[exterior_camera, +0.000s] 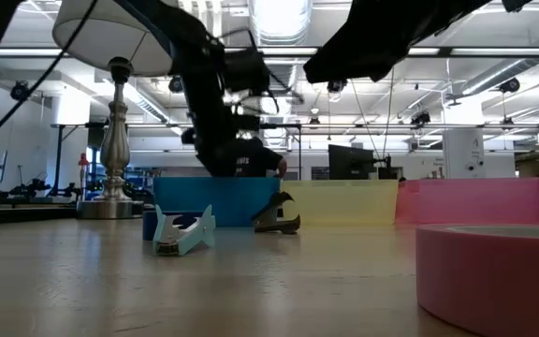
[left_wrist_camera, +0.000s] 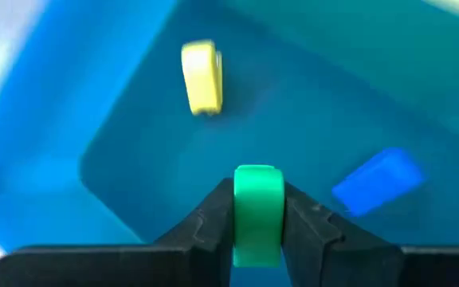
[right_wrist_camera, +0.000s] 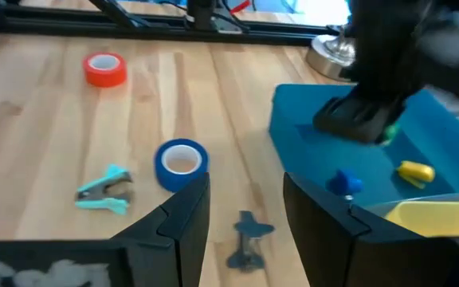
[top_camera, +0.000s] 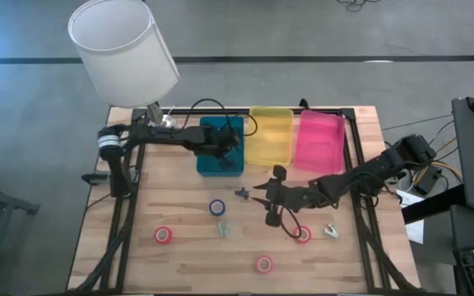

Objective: Pick and place Stapler, Stapler remover, tape
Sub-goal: Put the green stapler into the blue bin, then put the black staple remover into the yellow bin

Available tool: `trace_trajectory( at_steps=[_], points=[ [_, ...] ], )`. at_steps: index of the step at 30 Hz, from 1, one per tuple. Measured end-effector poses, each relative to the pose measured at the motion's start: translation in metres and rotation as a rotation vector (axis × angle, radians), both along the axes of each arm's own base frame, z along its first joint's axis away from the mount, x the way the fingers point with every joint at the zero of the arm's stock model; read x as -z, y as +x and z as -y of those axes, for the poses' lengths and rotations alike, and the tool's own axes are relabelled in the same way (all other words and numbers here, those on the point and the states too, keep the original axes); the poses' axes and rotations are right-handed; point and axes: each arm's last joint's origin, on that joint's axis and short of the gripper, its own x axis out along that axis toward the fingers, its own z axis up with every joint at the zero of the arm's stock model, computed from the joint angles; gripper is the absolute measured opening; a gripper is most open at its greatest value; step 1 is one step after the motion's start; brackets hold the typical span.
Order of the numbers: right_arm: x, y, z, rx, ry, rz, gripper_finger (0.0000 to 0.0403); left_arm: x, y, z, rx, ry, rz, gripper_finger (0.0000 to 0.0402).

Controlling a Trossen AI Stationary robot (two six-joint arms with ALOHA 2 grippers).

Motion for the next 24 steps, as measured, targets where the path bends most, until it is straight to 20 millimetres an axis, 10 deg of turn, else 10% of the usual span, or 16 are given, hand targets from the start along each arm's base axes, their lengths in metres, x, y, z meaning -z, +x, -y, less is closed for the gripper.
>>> trace_trajectory(
  at_steps=[14, 24],
  points=[
    [0.005, -0.002, 0.006, -0.043, -0.131, -0.099, 0.0155, 0.028, 0.006, -0.013, 0.043, 0.000, -0.103, 0.0158],
    [0.010, -0.014, 0.009, 0.054, -0.049, -0.312, 0.0155, -0.024, 0.002, 0.012, 0.085, 0.038, 0.055, 0.0175]
  ],
)
